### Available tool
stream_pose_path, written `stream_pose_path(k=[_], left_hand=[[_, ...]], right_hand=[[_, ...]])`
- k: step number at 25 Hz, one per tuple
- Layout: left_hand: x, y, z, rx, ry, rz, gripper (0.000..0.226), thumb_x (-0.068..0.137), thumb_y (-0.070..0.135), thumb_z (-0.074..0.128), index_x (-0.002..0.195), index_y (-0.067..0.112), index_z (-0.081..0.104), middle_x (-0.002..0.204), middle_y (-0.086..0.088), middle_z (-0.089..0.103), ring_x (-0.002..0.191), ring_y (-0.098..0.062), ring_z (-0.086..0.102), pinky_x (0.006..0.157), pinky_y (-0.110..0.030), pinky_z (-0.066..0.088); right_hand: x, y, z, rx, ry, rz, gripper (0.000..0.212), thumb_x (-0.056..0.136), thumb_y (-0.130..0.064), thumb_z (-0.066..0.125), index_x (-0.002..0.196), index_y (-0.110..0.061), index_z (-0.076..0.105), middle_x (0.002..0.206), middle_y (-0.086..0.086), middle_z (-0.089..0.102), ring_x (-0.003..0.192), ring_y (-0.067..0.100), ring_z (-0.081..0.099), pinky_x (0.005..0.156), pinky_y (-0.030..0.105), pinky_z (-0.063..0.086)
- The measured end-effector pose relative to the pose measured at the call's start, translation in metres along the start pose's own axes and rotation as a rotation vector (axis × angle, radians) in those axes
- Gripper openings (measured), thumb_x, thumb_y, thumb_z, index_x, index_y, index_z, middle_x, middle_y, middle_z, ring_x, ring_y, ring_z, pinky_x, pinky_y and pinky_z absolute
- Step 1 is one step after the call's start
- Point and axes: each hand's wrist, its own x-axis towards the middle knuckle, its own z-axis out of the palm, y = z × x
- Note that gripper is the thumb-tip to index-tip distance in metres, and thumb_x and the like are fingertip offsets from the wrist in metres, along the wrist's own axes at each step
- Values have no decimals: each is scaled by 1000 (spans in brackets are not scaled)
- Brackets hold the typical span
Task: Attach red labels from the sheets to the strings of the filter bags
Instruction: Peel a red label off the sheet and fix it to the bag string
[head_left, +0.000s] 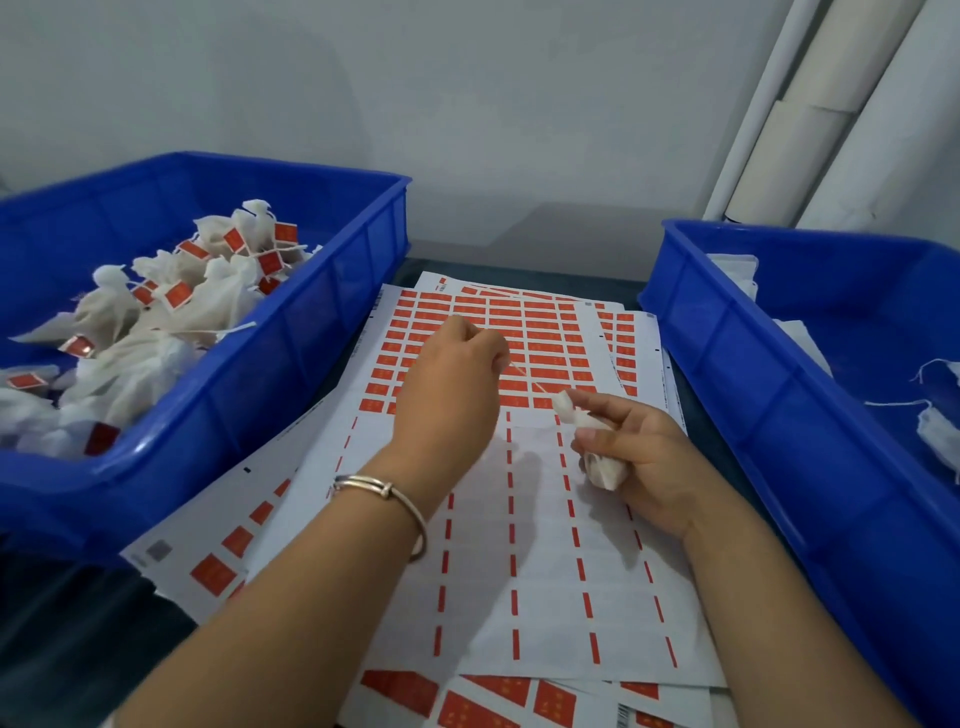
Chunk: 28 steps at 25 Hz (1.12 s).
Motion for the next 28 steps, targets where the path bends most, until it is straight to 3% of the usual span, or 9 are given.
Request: stream_pose_path(k=[2,5,9,14,16,20,22,26,28], left_hand=[[1,-13,-12,41,-27,84,23,89,25,59,112,26,61,112,4,54,89,-7,42,75,-18,37],[0,-30,-24,33,-95,222,22,91,28,54,113,26,60,116,7,52,94,-4,40,80,-15,34],[7,-45,-31,29,-64,263,23,92,30,54,113,23,60,118,7,53,96,-2,39,83,-15,34],[15,-64,-23,-74,-20,31,11,88,28,61,99,29,59,98,16,48,87,-5,47,73,-11,34],[12,-71,-13,-145,-39,-77,11,88,28,61,92,34,53,93,17,48,78,-5,53,66,-10,38],[7,-86,-3,-262,-211,-301,14,90,30,58,78,35,53,77,22,51,63,-3,59,48,-9,41],[6,-87,-5,-250,-232,-308,18,90,30,58,73,36,54,74,23,52,60,-3,60,44,-8,41],[6,-83,-10,-164,-450,-391,14,91,29,56,78,24,59,72,9,57,61,-12,62,60,-22,55],[9,-82,-21,-283,-591,-516,29,93,34,50,79,13,64,62,1,61,46,-10,57,52,-20,50]], right_hand=[[-3,-3,1,-109,-63,6,37,79,-5,67,82,-41,77,89,-28,70,84,-1,68,64,18,54],[-5,-7,8,-111,-173,53,24,71,-28,69,93,-33,76,92,-10,73,78,12,71,66,21,55],[5,-18,39,-129,-224,7,21,86,-40,55,94,-34,73,100,-4,73,92,16,70,79,28,56],[27,-17,74,-269,-161,-29,37,96,-13,47,70,-19,73,75,2,70,74,14,69,76,25,55],[33,-7,80,-229,-107,-30,29,95,-13,51,76,-16,72,73,1,70,69,12,69,69,22,54],[42,8,72,14,31,-55,28,98,-16,47,89,-14,74,94,7,74,87,20,71,70,26,57],[42,8,64,43,27,-65,35,100,-21,41,90,-17,75,99,8,73,92,23,70,74,29,57],[41,15,70,-247,69,-129,30,99,-26,44,91,-22,73,91,-4,74,86,14,70,68,18,55],[41,20,74,-342,128,-163,25,97,-28,48,89,-22,71,83,-9,73,80,10,68,64,15,53]])
